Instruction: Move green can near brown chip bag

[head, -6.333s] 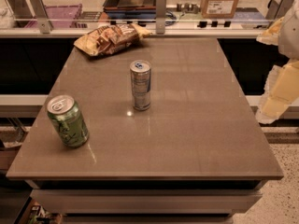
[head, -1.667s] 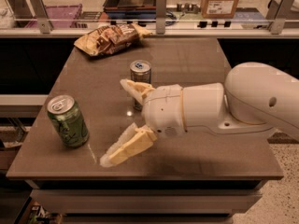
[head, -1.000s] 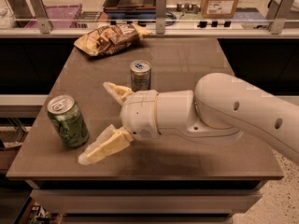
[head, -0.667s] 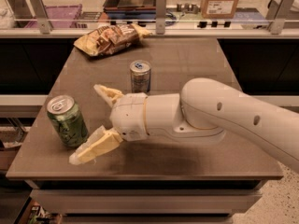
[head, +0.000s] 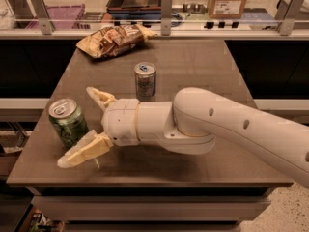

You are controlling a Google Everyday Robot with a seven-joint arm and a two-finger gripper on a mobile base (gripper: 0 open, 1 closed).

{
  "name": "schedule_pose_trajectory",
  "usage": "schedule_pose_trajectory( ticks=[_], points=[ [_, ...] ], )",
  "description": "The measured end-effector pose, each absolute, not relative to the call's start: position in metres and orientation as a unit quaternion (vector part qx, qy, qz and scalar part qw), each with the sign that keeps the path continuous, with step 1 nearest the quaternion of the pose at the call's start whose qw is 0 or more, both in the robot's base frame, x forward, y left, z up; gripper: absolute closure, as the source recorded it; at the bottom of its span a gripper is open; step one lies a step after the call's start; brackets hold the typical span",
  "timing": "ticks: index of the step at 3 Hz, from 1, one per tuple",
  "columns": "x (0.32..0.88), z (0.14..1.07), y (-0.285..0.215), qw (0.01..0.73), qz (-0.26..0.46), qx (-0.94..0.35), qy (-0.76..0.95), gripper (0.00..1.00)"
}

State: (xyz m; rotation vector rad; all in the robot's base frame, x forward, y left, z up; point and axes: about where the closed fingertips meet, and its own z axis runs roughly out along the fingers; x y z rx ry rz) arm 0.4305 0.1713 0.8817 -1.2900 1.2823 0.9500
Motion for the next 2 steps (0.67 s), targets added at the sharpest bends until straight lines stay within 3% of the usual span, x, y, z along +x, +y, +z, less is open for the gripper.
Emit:
schedule_pose_trajectory(
  ticks=[1,2],
  points=[
    [0.4325,0.8841,0.1785,0.531,0.392,-0.531,0.532,0.00],
    [0.4308,0.8856,0.1811,0.531,0.391,-0.533,0.530,0.22]
  ],
)
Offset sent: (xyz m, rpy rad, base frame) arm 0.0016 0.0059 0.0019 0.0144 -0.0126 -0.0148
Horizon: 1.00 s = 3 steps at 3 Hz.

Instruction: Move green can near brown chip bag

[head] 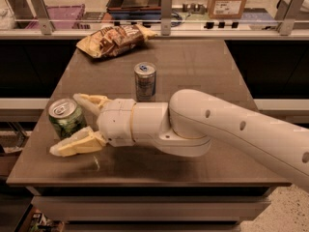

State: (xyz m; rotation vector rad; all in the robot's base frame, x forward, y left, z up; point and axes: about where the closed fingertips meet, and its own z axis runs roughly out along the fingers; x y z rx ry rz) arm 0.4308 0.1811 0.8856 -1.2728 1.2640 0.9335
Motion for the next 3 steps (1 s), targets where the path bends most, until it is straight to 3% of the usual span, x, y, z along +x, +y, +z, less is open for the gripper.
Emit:
schedule_pose_trajectory(
  ticks=[3],
  points=[
    [0.4268,0.8884,0.1860,0.530,0.391,-0.538,0.526,0.92]
  ],
)
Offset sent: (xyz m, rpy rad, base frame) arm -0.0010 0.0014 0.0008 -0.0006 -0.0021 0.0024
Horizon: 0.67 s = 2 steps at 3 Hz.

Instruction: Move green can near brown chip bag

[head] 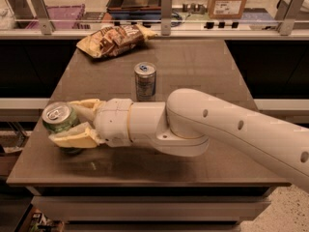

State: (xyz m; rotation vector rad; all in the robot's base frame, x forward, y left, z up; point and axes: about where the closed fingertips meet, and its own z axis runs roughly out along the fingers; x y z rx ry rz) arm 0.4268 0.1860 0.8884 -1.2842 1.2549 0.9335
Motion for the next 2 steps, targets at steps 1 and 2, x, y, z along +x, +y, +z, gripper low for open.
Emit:
schedule_pose_trajectory(
  ticks=[1,2],
  points=[
    [0.4257,0.8891,0.1873,0.530,0.391,-0.539,0.525,1.00],
    [0.4298,0.8979,0.1844,0.525,0.384,-0.544,0.531,1.00]
  ],
)
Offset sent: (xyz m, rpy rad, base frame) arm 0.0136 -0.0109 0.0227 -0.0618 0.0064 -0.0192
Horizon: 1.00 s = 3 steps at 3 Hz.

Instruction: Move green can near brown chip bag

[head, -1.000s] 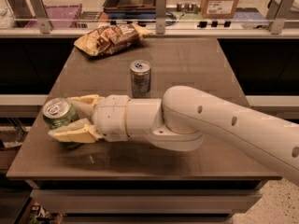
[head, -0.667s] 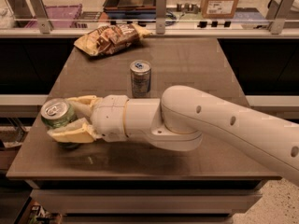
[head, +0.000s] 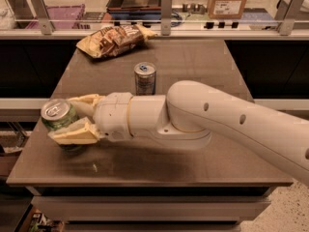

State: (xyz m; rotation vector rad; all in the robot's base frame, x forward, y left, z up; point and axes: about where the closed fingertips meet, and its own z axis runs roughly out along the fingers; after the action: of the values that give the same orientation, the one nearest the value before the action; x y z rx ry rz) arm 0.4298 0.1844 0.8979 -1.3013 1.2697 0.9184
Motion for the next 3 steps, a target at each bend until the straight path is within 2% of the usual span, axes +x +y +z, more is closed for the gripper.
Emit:
schedule_pose_trajectory(
  ticks=[3],
  points=[
    [0.482,0.958,0.152,0.529,0.357,-0.531,0.557,1.00]
  ],
)
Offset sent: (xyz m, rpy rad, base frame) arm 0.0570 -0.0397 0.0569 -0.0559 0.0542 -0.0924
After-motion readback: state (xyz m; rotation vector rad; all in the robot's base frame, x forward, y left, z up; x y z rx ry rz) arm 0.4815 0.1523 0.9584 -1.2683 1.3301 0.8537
